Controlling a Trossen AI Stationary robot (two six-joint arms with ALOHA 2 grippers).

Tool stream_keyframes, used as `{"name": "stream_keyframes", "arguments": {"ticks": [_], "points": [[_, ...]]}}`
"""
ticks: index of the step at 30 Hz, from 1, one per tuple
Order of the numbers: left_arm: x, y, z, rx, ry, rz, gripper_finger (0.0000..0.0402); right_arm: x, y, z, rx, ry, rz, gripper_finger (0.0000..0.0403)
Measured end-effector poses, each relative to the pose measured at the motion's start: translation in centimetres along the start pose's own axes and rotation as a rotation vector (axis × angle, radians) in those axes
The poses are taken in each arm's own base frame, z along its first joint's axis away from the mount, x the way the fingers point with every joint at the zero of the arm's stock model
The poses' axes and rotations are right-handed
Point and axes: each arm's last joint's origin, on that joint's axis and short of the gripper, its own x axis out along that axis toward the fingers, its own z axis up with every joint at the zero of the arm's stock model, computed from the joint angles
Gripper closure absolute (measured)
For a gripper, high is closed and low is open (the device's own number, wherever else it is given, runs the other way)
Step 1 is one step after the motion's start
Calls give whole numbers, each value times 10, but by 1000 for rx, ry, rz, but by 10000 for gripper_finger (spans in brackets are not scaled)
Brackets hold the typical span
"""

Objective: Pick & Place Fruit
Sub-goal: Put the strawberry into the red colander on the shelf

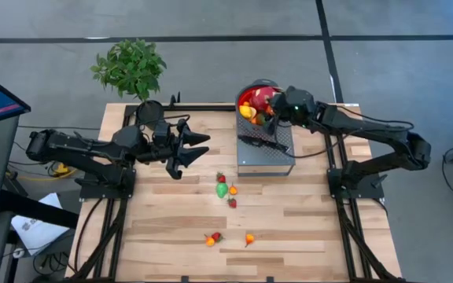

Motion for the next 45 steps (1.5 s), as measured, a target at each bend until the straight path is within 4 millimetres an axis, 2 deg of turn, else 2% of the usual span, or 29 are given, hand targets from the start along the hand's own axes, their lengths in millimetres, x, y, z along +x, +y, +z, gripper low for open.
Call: {"name": "stream_keyframes", "arguments": {"ticks": [11,21,25,36,41,45], "points": [[0,0,0,0,0,0,221,-52,16,20,-10,-176,95,196],[0,0,0,0,0,0,221,-85,35,22,-2,-227,219,229],[0,0,0,0,1,0,221,-103,43,27,-14,-302,288,250],[0,0,0,0,4,0,221,-160,34,29,13,-474,397,296],[0,0,-1,1,6,1,221,-173,30,27,74,-491,435,305],[0,0,-1,1,6,1,221,-166,39,20,52,-399,466,313]]}}
